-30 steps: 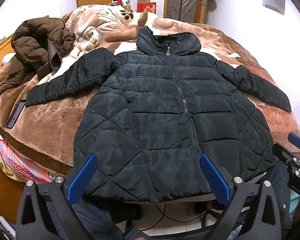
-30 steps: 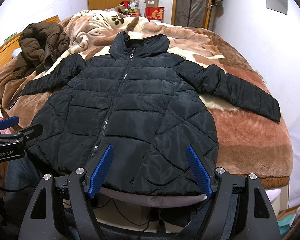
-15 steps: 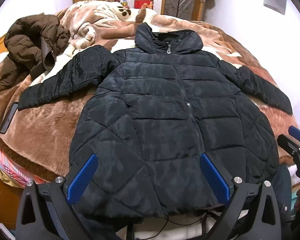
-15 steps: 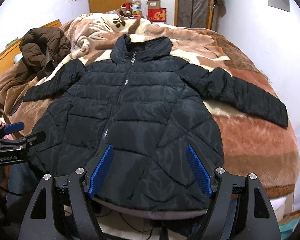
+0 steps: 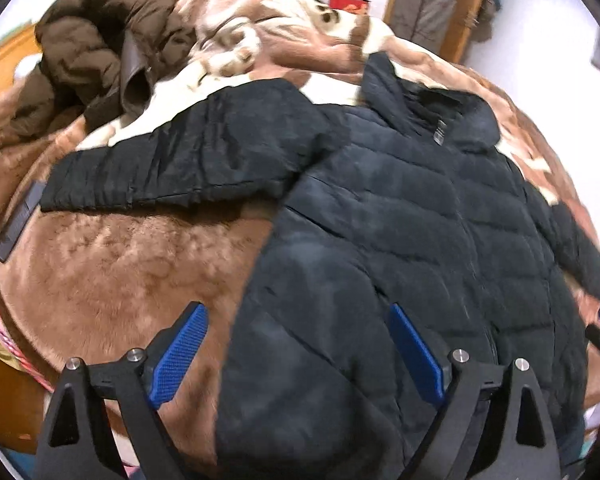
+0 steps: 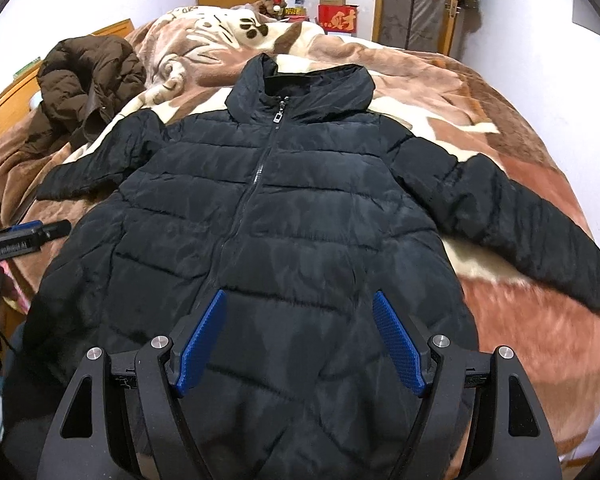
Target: Fold large clothes
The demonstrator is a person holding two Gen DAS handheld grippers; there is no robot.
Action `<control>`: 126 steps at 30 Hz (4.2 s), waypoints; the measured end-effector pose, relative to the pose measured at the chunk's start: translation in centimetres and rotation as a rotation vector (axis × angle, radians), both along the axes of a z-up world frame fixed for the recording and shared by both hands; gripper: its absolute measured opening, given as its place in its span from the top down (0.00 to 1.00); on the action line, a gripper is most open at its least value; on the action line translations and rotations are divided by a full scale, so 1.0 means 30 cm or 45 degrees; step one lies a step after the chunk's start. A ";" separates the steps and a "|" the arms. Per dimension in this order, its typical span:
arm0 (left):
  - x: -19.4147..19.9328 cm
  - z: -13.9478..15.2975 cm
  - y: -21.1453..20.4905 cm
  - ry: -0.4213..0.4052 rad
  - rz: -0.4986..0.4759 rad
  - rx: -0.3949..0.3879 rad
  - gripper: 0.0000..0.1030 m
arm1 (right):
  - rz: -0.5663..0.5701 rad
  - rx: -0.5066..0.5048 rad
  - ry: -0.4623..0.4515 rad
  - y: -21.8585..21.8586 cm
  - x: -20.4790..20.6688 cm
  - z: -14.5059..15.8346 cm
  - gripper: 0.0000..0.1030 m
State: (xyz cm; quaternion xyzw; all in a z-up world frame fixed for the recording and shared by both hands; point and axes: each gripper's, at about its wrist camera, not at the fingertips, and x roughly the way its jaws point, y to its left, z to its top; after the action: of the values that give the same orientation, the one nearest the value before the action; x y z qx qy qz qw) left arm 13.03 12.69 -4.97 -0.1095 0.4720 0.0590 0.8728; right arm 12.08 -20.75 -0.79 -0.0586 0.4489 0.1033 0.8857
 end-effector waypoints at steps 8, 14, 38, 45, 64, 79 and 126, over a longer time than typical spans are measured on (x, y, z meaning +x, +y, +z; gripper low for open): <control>0.140 -0.066 0.247 0.004 0.182 -0.016 0.10 | -0.008 -0.043 0.019 0.022 0.153 -0.057 0.27; 0.207 -0.137 0.408 0.005 0.287 -0.053 0.13 | -0.018 -0.052 0.078 0.028 0.240 -0.112 0.27; 0.401 -0.307 0.766 -0.004 0.569 0.029 0.60 | -0.069 -0.114 0.145 0.002 0.403 -0.258 0.27; 0.384 -0.108 0.686 -0.079 0.461 0.073 0.83 | -0.079 -0.105 0.113 -0.028 0.352 -0.205 0.27; 0.425 0.358 -0.114 -0.370 -0.215 0.020 0.84 | -0.172 0.000 0.011 -0.221 0.175 -0.060 0.27; 0.494 0.128 -0.656 -0.194 -0.609 -0.324 0.32 | -0.266 0.087 0.055 -0.370 0.184 -0.137 0.27; 0.788 -0.221 -0.044 -0.055 -0.158 0.059 0.27 | -0.146 0.040 0.131 -0.128 0.852 -0.331 0.54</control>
State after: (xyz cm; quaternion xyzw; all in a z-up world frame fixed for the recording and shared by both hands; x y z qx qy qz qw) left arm 36.67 11.36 -11.62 -0.0612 0.4576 0.0133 0.8870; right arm 37.64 -24.58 -10.72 -0.0136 0.4948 0.0625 0.8667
